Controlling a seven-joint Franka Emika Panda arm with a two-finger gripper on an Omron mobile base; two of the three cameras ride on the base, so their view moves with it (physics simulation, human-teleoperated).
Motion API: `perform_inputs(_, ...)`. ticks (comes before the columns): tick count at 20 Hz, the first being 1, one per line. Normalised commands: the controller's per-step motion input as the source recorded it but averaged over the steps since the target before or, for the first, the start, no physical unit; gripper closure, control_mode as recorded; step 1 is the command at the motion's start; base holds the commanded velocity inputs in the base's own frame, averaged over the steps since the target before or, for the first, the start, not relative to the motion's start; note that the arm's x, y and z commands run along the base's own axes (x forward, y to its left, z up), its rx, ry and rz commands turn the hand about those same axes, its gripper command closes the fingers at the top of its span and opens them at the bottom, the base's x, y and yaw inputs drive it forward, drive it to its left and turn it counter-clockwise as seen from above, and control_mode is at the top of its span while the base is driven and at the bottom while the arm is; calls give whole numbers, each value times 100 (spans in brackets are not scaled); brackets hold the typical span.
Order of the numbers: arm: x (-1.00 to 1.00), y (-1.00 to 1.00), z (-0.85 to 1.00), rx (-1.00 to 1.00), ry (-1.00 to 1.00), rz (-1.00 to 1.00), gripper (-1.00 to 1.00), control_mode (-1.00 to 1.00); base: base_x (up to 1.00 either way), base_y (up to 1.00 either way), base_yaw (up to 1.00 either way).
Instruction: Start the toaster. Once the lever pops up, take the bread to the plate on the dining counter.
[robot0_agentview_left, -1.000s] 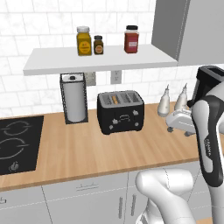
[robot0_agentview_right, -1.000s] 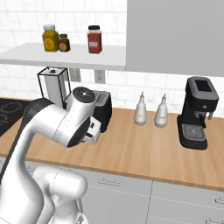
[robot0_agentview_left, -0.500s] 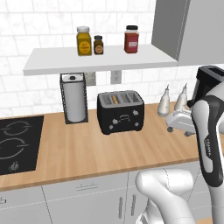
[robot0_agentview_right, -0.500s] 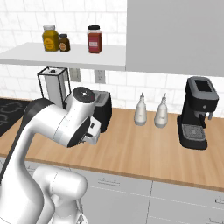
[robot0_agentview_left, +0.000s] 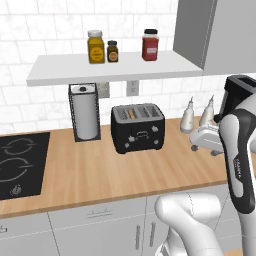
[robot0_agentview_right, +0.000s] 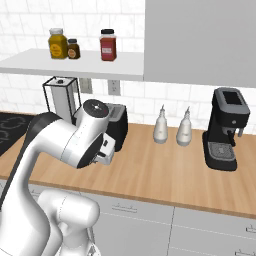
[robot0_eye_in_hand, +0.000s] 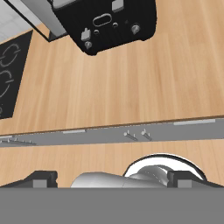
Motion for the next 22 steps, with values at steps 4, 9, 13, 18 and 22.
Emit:
perform_inputs(4,0,0,0,0,0,0,-100,-100,0,0,0)
perform_inputs(9,0,0,0,0,0,0,-100,-100,0,0,0)
perform_inputs(13,0,0,0,0,0,0,-100,-100,0,0,0)
perform_inputs(18,0,0,0,0,0,0,-100,-100,0,0,0)
perform_inputs(22,0,0,0,0,0,0,-100,-100,0,0,0)
